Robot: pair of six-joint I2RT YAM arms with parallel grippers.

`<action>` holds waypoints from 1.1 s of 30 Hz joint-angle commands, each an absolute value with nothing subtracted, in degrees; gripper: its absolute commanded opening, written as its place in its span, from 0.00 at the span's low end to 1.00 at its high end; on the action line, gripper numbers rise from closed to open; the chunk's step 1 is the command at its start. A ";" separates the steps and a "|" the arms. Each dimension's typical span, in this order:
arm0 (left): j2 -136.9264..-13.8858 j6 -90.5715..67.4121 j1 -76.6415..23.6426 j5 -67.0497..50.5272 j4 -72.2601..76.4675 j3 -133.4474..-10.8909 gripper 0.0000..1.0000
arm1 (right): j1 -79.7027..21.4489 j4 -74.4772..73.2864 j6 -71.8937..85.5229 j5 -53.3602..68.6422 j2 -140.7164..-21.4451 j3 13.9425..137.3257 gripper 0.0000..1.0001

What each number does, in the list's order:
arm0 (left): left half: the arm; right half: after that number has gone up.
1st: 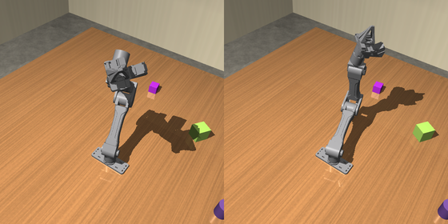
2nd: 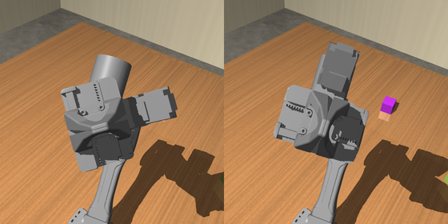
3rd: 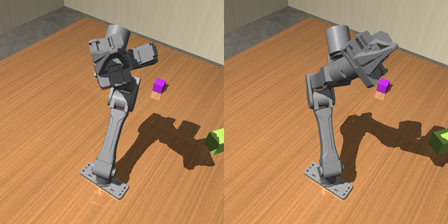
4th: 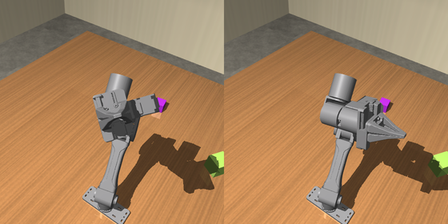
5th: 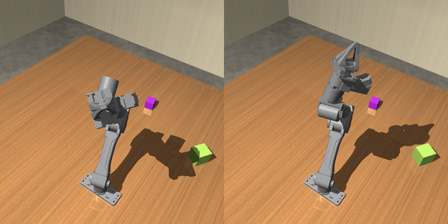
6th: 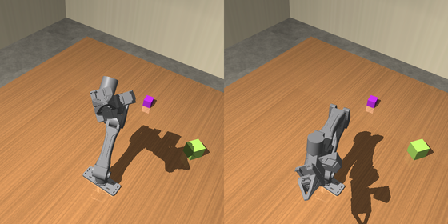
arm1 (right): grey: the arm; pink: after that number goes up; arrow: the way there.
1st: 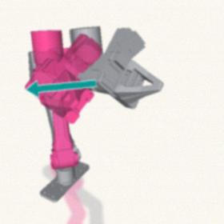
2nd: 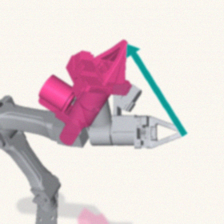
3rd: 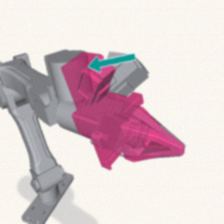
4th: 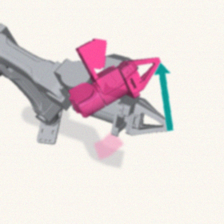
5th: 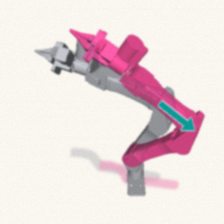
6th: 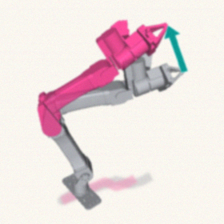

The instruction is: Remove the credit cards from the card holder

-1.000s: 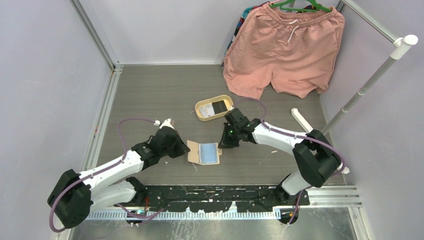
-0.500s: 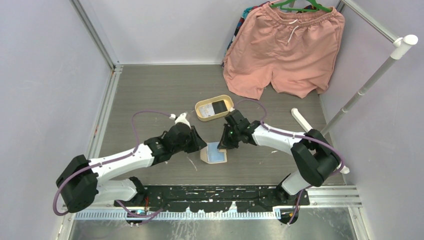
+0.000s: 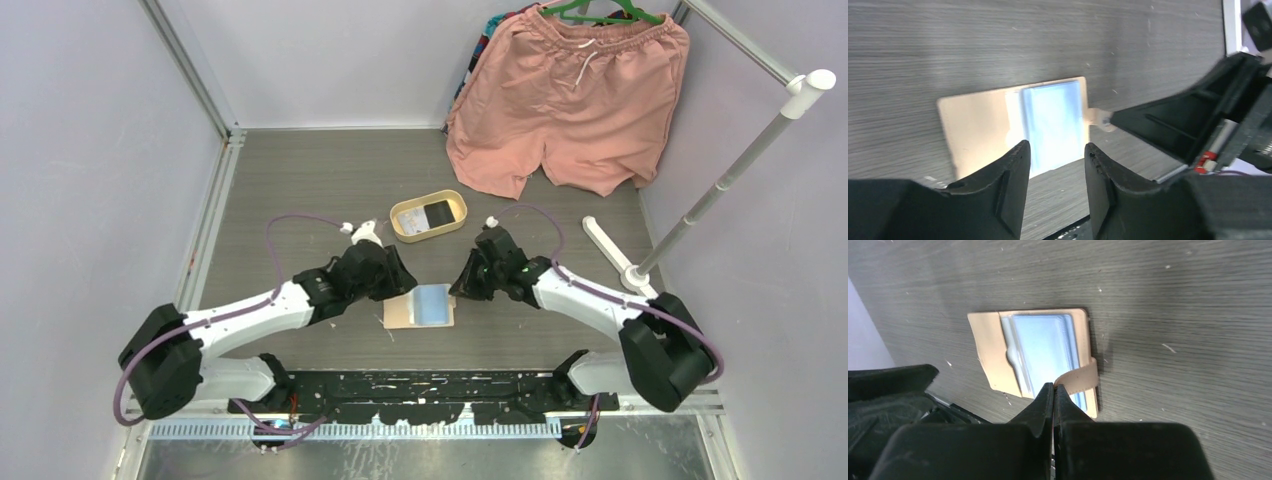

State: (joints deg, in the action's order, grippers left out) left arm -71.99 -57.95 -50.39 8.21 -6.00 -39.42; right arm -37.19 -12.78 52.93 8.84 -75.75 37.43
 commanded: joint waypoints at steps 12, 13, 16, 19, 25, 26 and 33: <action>-63.63 -58.75 -37.38 -2.10 -9.52 -26.70 0.42 | -32.35 -11.51 51.66 12.46 -71.09 34.98 0.01; -63.14 -59.89 -37.36 -2.99 -7.37 -25.06 0.40 | -32.39 -11.44 51.60 12.56 -70.99 34.91 0.01; -62.01 -63.52 -37.33 -4.96 -0.77 -20.17 0.40 | -32.32 -11.09 51.56 12.89 -70.91 34.49 0.01; -63.10 -65.61 -37.32 -6.67 6.36 -16.99 0.41 | -32.30 -10.59 51.59 13.41 -71.29 34.12 0.01; -72.56 -69.33 -37.36 -11.36 21.86 -14.64 0.42 | -32.35 -9.75 51.78 14.15 -71.83 33.75 0.01; -74.35 -69.90 -37.37 -12.09 24.27 -14.60 0.42 | -32.29 -9.73 51.81 14.15 -71.73 33.74 0.01; -75.78 -69.54 -37.84 -15.26 26.21 -18.90 0.42 | -32.34 -9.60 52.09 14.42 -71.65 33.25 0.01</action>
